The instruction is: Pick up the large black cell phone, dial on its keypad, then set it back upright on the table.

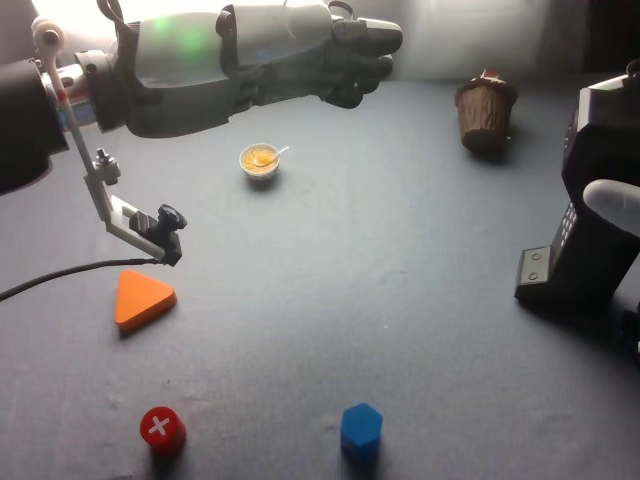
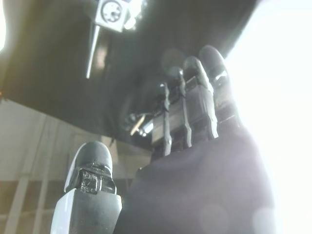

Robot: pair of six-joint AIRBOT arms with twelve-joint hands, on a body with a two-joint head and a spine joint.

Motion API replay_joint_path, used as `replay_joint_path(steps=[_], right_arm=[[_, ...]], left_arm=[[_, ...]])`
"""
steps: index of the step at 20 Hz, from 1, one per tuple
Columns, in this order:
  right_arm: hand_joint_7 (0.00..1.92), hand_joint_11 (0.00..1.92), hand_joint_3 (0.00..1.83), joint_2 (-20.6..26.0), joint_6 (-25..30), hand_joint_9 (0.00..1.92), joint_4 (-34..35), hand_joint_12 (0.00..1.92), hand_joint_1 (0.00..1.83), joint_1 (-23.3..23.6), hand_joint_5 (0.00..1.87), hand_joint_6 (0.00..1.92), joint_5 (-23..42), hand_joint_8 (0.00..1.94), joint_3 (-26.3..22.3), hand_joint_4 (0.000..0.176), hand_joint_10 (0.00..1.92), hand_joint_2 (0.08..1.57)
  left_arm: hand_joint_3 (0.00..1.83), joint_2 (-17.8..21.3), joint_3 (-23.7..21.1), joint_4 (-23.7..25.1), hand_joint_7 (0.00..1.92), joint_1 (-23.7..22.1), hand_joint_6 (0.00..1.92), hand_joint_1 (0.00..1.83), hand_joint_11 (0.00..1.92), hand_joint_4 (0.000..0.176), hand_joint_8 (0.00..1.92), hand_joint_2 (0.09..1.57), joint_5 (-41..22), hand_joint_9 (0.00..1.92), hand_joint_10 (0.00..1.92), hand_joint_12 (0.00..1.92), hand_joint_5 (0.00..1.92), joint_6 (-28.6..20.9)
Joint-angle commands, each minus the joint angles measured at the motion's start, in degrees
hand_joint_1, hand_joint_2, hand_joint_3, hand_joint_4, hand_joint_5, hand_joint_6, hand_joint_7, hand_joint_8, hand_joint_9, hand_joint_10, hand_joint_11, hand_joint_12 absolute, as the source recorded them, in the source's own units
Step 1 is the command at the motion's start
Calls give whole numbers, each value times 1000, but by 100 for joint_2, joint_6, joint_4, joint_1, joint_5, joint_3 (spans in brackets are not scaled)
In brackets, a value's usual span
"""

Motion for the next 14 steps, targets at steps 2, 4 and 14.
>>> replay_joint_path(steps=[2,4,14], right_arm=[[878,929,2,43,112,951,22,942,1368,1,855,1092,791,1034,-3,0,1223,1137],[824,791,0,43,102,913,10,985,1180,1,825,1242,792,1212,-3,20,494,1198],[668,233,0,46,84,609,-17,961,1040,1,672,6,792,0,-12,0,0,1042]], left_arm=[[0,64,-14,-423,314,-164,4,10,0,31,1,1235,-516,283,4,738,287,-25],[0,67,-34,-441,307,-164,0,1,0,34,1,1233,-517,270,1,703,273,-21],[1,73,-73,-467,330,-164,5,0,0,37,5,1231,-521,284,8,742,281,-15]])
